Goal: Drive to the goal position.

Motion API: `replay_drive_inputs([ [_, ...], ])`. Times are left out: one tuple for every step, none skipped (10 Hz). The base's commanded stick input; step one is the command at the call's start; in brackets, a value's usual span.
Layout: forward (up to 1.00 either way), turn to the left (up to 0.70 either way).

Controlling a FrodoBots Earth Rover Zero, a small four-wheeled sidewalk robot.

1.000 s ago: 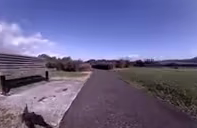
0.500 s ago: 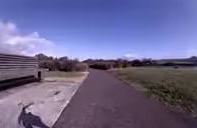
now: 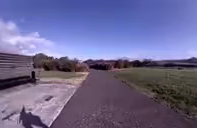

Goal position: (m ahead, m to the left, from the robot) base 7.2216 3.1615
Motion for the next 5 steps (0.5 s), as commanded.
replay_drive_inputs([
  [0.7,0.0],
  [0.7,0.0],
  [0.7,0.0],
  [0.7,0.0],
  [0.7,0.0],
])
